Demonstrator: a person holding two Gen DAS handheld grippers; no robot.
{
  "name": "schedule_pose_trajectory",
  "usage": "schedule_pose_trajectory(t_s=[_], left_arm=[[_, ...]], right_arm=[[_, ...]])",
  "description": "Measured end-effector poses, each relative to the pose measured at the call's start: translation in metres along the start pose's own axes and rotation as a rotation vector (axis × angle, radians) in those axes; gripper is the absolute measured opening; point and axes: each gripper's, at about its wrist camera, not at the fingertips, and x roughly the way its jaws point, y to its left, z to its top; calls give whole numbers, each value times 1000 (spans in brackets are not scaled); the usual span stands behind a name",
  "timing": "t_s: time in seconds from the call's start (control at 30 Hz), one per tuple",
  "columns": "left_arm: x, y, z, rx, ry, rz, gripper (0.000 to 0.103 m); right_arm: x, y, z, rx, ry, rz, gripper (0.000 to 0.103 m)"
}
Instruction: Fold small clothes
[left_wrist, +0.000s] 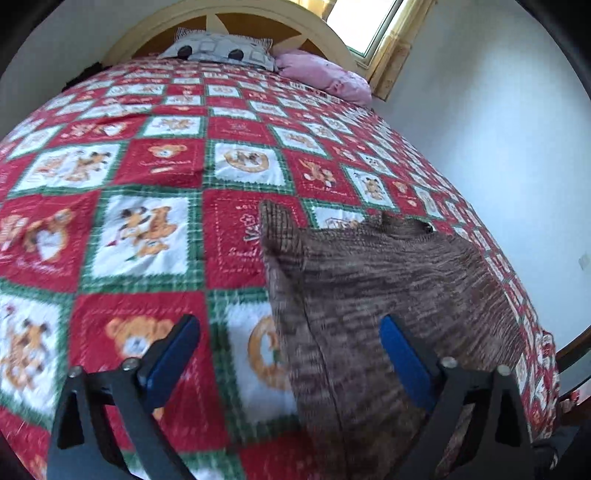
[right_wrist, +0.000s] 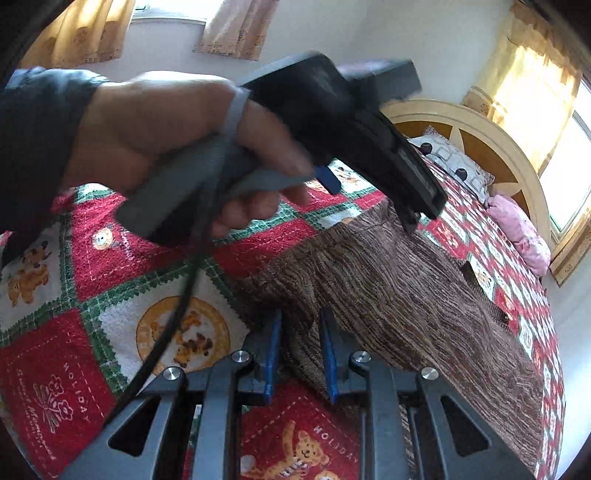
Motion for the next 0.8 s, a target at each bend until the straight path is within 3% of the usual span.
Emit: schedule_pose_trajectory(t_s=[0.1,0.27,0.37,0.4,0.53,0.8], left_arm=[[9,4,8,-19,-4,-19,86],[19,5,16,-40,1,-61,71],[26,5,18,-53,32,-111,38],[28,5,19,-60,45,-127,19],[25,9,19,-109,33,-172,13],[4,-3,30,-176,-20,-241,11]], right_arm=[[-1,-2,-1,10,-5,34,12],[-4,-8,-3,32,-11,60,7],[-6,-10,-4,42,-5,76,5],[-6,-12,-5,48,-4,80,5],[-14,-21,-8,84,-19,92,4],[-37,-71,-20,216,-70,83,3]])
